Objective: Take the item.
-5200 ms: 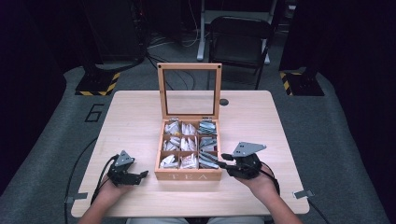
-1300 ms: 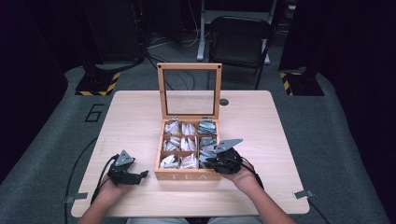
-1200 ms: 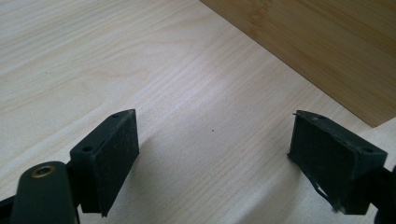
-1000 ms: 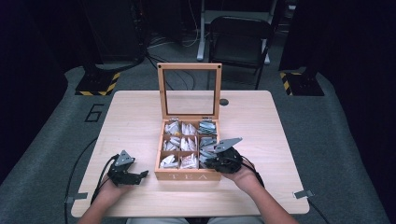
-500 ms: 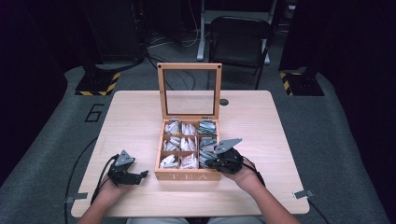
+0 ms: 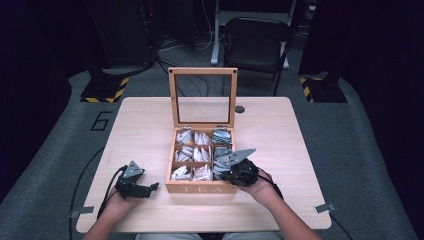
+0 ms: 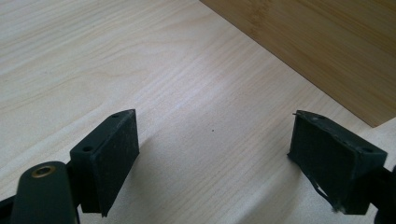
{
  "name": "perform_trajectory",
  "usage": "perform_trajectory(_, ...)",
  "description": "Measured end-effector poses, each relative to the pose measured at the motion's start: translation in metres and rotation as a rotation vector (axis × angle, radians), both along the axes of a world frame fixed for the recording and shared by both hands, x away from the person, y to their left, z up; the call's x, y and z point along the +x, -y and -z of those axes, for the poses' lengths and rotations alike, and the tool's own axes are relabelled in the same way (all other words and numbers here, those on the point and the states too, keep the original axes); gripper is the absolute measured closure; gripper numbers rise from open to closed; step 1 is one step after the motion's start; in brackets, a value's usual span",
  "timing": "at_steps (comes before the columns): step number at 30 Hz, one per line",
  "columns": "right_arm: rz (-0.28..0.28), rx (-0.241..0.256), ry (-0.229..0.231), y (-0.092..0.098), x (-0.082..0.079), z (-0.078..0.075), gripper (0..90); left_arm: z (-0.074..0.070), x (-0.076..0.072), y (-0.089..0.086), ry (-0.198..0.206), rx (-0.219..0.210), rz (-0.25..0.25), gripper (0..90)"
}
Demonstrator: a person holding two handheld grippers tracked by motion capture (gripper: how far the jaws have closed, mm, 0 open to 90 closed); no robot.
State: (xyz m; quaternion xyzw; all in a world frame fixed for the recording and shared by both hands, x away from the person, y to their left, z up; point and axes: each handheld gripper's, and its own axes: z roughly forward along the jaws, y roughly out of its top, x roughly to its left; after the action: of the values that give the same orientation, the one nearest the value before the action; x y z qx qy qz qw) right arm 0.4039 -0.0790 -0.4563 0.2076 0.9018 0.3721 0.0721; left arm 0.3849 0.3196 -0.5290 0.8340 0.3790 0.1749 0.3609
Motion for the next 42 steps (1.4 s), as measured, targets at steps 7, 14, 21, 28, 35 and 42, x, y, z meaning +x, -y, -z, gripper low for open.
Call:
perform_trajectory(7,-0.009,0.019,-0.006,0.001,-0.002,-0.003,90.0,0.000,0.000,0.000,0.000,0.000,0.000,15.5)
perform_trajectory(14,-0.015,0.028,0.006,0.002,-0.004,-0.011,90.0,0.000,0.000,0.000,-0.002,-0.001,-0.001,15.5)
perform_trajectory(21,-0.007,0.053,0.003,0.003,-0.002,-0.022,90.0,0.000,0.000,0.000,-0.003,-0.002,-0.001,15.5)
perform_trajectory(28,0.007,0.099,0.014,0.006,-0.006,-0.042,90.0,0.000,0.000,0.000,0.000,-0.002,-0.001,15.5)
perform_trajectory(35,0.015,0.156,0.011,0.008,-0.006,-0.067,90.0,0.000,0.000,0.000,0.007,0.002,-0.001,15.5)
perform_trajectory(42,0.005,0.155,0.041,0.003,-0.011,-0.091,90.0,0.000,0.000,0.000,0.006,0.001,-0.001,15.5)
